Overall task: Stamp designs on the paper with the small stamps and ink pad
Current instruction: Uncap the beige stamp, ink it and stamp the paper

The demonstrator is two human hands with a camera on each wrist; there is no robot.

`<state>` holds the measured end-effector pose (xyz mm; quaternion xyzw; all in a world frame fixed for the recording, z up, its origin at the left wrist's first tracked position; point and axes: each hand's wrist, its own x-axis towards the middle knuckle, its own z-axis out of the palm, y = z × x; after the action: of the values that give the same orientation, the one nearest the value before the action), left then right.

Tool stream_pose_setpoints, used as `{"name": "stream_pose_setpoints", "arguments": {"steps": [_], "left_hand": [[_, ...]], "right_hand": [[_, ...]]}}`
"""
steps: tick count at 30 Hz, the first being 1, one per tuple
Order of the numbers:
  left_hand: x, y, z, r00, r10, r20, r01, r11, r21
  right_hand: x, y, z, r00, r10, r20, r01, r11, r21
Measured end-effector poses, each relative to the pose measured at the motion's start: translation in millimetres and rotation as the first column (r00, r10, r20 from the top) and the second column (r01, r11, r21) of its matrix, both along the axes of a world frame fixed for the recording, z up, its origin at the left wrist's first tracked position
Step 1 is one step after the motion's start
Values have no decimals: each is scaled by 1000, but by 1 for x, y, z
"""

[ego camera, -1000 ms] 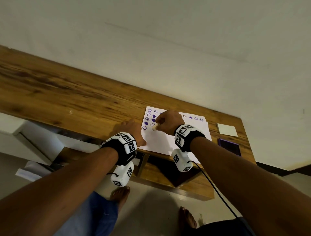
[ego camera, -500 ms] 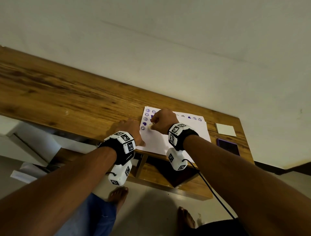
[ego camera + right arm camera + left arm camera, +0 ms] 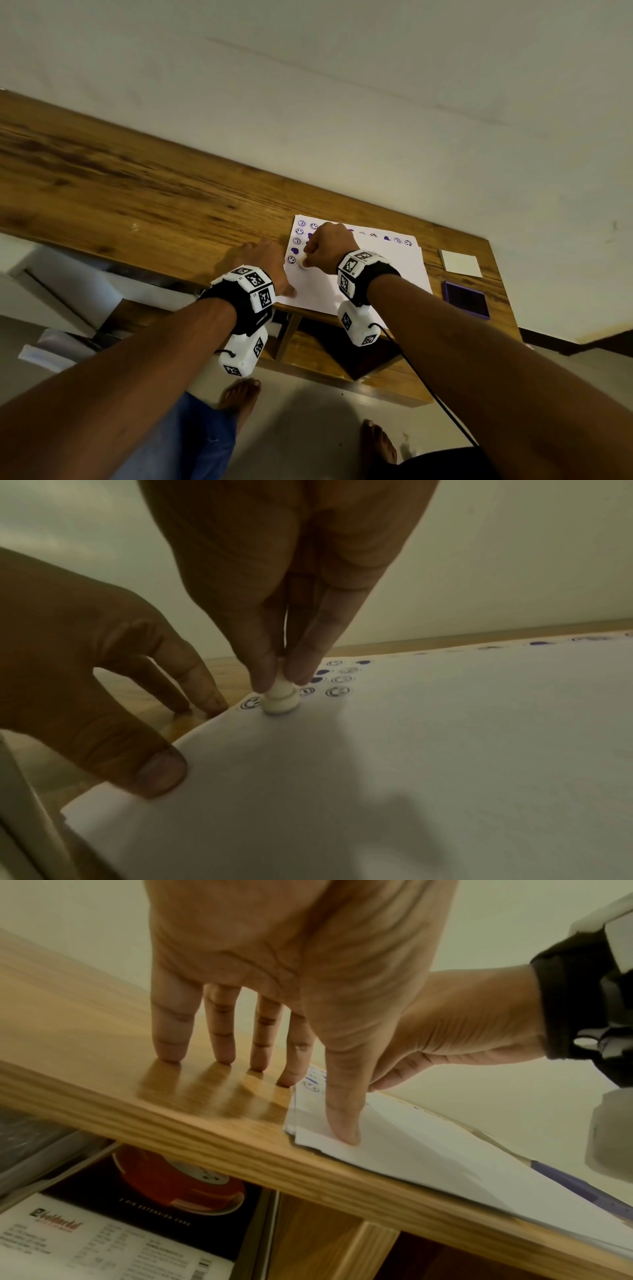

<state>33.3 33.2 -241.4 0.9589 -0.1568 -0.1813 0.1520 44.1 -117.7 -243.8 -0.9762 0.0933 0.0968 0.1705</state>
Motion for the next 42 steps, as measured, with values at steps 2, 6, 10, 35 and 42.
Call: {"name": "stream_pose_setpoints", "arguments": {"steps": [2,6,10,35,42], "left_hand": [[4,-1,-5,1000,13,-3,-13,1000,5],[9,-2,-12,1000,18,-5,-17,1000,23],[10,-2,-15,1000,25,0,-25,999,39],[5,-3,-11,996,35,-84,-33,999,17],[12,-8,-4,985,11,-170,-10,1000,10]], "right_hand": [[4,3,5,999,-1,-36,1,1000,0],[15,7,17,990,24,-141,-28,999,-27],[20,11,22,974,39,-223,-49,998,-40],[-91,-70,36,921,-303,245,259,946,198],[-121,-95,39,906,-302,296,250,947,201]]}}
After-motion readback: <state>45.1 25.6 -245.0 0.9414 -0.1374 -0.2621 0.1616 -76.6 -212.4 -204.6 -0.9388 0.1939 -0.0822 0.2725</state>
